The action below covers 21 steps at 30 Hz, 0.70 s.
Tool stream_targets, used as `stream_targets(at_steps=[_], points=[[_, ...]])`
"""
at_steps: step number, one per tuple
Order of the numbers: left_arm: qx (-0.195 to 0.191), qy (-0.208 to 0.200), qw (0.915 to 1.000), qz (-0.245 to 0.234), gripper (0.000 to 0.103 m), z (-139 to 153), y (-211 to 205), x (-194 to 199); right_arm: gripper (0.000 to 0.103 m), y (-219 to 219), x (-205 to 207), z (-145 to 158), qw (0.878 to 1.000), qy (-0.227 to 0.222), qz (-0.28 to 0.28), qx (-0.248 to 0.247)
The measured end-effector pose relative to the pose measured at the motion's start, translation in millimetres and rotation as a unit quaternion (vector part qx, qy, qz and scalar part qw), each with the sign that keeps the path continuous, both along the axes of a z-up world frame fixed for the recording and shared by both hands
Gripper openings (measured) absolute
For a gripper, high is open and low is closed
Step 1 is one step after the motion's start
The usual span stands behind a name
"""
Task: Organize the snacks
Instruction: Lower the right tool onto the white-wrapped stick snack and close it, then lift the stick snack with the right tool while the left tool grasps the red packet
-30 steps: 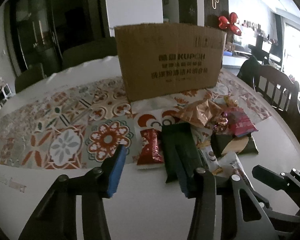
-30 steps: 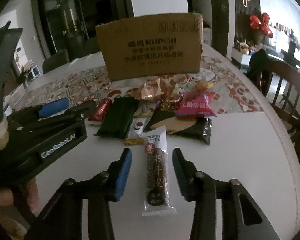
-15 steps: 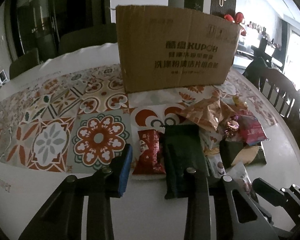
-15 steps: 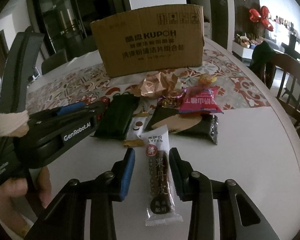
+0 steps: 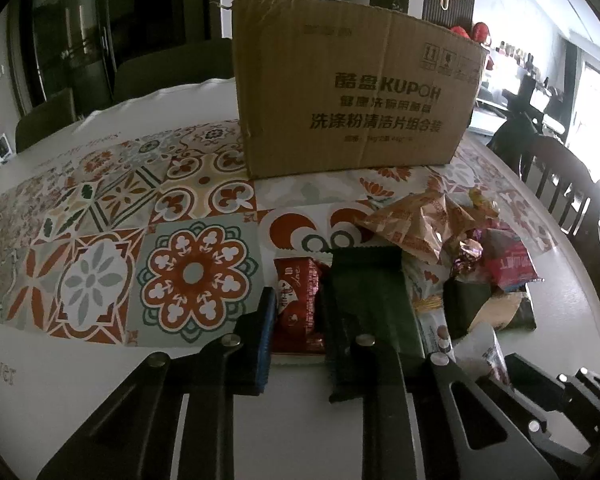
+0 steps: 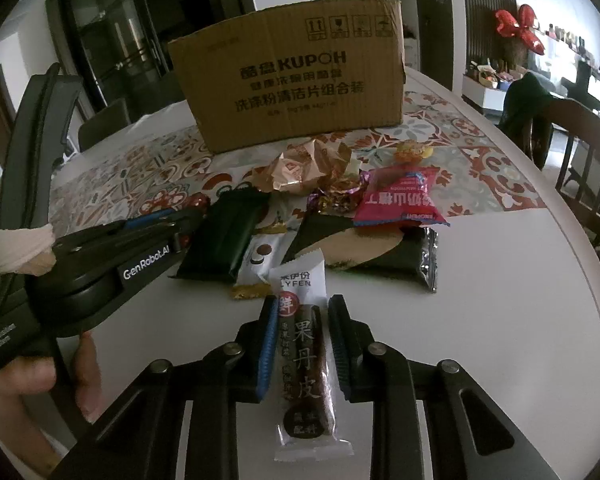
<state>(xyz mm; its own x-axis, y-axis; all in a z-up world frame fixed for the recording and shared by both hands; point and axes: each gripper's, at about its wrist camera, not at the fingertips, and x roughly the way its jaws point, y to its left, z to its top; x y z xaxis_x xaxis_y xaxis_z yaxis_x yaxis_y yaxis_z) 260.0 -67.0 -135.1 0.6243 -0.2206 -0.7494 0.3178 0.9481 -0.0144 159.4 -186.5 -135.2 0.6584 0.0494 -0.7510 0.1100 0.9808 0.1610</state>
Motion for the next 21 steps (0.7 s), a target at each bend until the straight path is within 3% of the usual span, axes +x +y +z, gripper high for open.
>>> stream_targets(at_steps=[21], points=[[-0.019, -0.065, 0.9977, 0.002, 0.022, 61, 9, -51, 0.023, -9, -5, 58, 0.996, -0.093, 0.016, -0.005]])
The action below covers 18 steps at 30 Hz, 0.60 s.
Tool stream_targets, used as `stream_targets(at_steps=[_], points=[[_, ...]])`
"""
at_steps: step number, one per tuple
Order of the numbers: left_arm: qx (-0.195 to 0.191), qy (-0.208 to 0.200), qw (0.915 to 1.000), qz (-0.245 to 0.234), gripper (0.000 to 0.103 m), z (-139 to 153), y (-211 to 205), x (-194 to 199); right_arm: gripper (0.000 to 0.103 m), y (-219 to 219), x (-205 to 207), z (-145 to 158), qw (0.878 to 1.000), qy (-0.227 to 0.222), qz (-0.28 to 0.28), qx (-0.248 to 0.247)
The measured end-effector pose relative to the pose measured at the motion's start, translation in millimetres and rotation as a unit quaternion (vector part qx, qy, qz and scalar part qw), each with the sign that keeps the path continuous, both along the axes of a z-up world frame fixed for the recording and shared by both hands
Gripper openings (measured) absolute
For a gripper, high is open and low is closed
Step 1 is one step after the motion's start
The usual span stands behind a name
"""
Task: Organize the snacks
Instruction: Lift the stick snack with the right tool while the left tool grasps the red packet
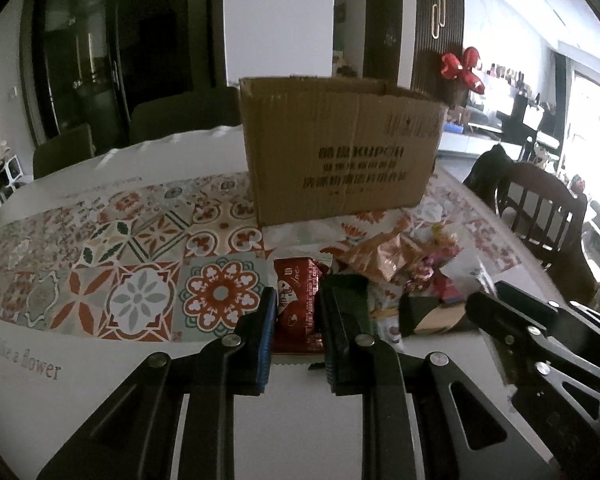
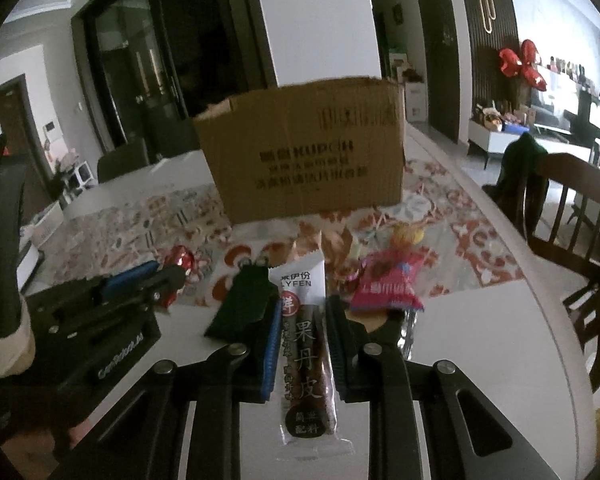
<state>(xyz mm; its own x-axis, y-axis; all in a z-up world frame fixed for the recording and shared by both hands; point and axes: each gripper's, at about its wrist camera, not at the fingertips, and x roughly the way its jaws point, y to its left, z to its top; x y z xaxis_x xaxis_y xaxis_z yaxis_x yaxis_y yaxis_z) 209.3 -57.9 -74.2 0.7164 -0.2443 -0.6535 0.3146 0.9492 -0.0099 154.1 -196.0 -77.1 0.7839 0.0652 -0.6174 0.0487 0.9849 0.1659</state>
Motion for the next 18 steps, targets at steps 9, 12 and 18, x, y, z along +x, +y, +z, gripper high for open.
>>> stream_targets(at_steps=[9, 12, 18], points=[[-0.020, -0.032, 0.9993, -0.001, 0.022, 37, -3, -6, 0.023, -9, 1, 28, 0.999, -0.031, 0.016, 0.026], [-0.028, -0.038, 0.9989, -0.004, 0.022, 49, -5, -2, 0.023, -14, 4, 36, 0.998, -0.041, 0.017, 0.035], [-0.032, -0.050, 0.9982, -0.013, 0.022, 69, -13, 12, 0.023, -26, 20, 57, 0.997, -0.057, 0.025, 0.045]])
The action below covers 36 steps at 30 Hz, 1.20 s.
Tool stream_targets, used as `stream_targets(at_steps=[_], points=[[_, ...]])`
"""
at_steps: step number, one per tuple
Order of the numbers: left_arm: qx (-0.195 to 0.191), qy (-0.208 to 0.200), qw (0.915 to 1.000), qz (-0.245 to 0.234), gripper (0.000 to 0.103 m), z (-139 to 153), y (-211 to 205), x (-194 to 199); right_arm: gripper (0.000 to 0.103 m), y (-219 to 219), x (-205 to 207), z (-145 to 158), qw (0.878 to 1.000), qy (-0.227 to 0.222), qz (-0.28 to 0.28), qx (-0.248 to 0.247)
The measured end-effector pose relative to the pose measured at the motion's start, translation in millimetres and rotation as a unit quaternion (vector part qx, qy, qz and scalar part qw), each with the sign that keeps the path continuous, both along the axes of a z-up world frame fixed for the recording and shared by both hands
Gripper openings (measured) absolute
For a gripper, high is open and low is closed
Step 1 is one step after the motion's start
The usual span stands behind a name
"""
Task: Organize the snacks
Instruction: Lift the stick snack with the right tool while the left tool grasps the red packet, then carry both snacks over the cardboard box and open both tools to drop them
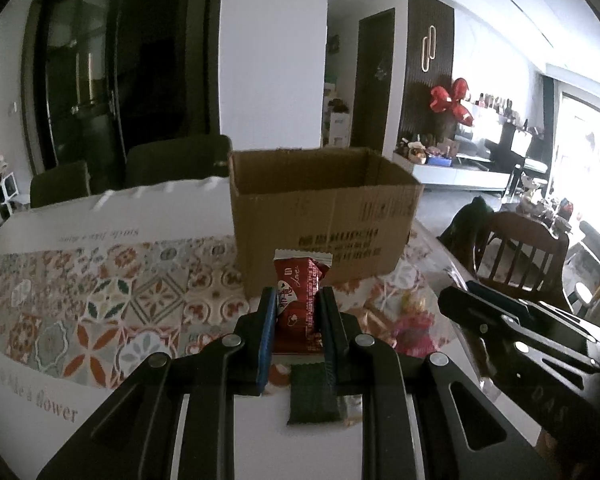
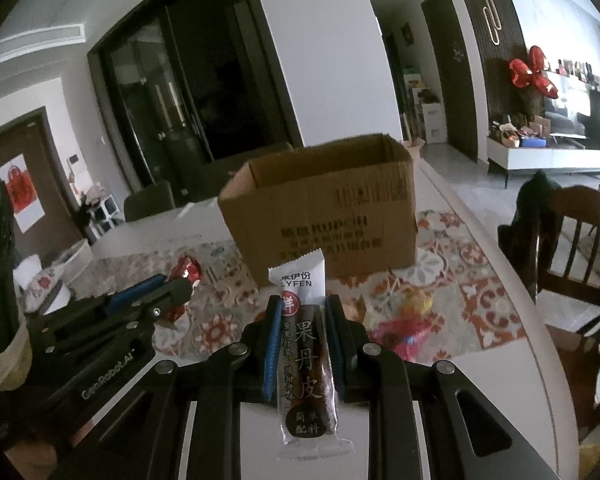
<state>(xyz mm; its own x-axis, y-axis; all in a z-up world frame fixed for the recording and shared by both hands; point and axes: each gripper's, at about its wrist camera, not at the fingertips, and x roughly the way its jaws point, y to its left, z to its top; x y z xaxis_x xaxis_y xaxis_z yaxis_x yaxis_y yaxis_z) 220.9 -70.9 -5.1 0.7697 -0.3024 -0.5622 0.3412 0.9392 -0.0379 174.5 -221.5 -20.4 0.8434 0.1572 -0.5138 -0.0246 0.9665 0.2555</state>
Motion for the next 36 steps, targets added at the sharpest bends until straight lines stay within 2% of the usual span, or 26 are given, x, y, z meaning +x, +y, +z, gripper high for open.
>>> stream_targets(at_steps=[8, 14, 25, 31, 36], points=[[0.010, -0.017, 0.9998, -0.007, 0.022, 28, -11, 31, 0.023, -9, 35, 31, 1.000, -0.015, 0.016, -0.008], [0.021, -0.014, 0.9995, -0.021, 0.022, 48, -19, 63, 0.023, -16, 71, 52, 0.999, -0.012, 0.028, -0.016], [0.035, 0.021, 0.9986, -0.034, 0.022, 73, -38, 126, 0.023, -25, 143, 82, 0.997, 0.030, 0.065, -0.039], [0.052, 0.039, 0.9975, -0.029, 0.022, 69, -49, 157, 0.023, -30, 181, 82, 0.994, 0.052, 0.073, -0.068], [0.061, 0.066, 0.9956, -0.025, 0.022, 53, -59, 184, 0.023, -39, 212, 75, 0.991, 0.074, 0.064, -0.089]])
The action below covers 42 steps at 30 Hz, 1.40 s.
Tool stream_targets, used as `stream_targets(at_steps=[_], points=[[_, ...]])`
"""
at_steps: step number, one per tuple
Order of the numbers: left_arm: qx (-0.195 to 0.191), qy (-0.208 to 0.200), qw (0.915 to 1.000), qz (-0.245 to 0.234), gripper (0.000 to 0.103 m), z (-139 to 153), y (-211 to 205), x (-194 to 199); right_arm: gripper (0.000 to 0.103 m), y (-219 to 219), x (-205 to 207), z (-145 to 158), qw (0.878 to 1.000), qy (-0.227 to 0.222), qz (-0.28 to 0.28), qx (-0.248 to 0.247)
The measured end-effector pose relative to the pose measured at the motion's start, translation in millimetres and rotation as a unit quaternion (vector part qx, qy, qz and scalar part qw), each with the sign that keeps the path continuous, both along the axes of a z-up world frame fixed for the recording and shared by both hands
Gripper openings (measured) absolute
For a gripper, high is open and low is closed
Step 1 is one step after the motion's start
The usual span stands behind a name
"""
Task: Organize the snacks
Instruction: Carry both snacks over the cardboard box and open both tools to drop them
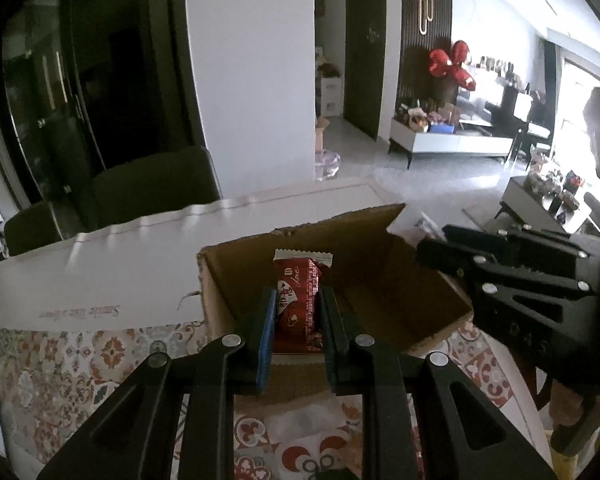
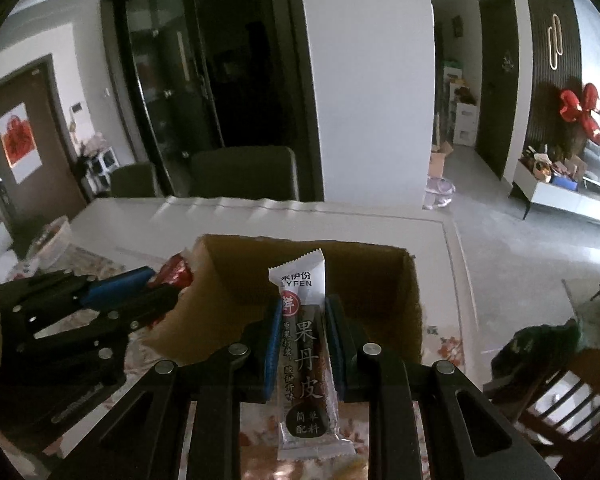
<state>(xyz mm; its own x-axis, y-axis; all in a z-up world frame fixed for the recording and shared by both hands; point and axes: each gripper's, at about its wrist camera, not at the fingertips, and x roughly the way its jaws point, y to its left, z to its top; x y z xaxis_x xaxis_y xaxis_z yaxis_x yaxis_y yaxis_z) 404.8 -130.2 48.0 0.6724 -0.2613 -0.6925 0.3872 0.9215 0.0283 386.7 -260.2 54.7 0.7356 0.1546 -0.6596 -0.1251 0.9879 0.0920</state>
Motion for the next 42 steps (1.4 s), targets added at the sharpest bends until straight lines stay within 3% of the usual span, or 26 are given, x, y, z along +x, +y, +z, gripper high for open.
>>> stream_targets(at_steps=[7, 9, 11, 13, 17, 20, 27, 30, 42], points=[[0.009, 0.018, 0.9997, 0.013, 0.024, -16, -13, 22, 0.023, -16, 30, -20, 0.999, 0.029, -0.024, 0.006], [0.014, 0.013, 0.9996, 0.022, 0.032, -16, -14, 22, 0.027, -20, 33, -23, 0.999, 0.031, -0.031, 0.002], [0.015, 0.008, 0.9995, 0.026, 0.049, -14, -14, 21, 0.032, -23, 33, -24, 0.999, 0.032, -0.038, -0.002], [0.015, 0.008, 0.9995, 0.028, 0.058, -14, -12, 19, 0.037, -25, 31, -25, 0.999, 0.036, -0.039, 0.001], [0.009, 0.003, 0.9997, 0.024, 0.065, -10, -5, 7, 0.039, -25, 16, -21, 0.999, 0.023, -0.038, -0.006], [0.008, -0.016, 0.9994, 0.030, 0.065, -4, 1, -9, 0.047, -25, 2, -19, 0.999, 0.008, -0.035, -0.003], [-0.014, -0.049, 0.9983, 0.029, 0.065, 10, 20, -54, 0.048, -11, -43, -7, 0.999, -0.029, -0.037, -0.012], [-0.010, -0.066, 0.9973, 0.032, 0.065, 13, 28, -74, 0.055, -4, -66, -2, 0.997, -0.055, -0.050, -0.024], [-0.009, -0.101, 0.9942, 0.035, 0.065, 1, 47, -147, 0.055, 10, -138, -14, 0.993, -0.084, -0.078, -0.018]])
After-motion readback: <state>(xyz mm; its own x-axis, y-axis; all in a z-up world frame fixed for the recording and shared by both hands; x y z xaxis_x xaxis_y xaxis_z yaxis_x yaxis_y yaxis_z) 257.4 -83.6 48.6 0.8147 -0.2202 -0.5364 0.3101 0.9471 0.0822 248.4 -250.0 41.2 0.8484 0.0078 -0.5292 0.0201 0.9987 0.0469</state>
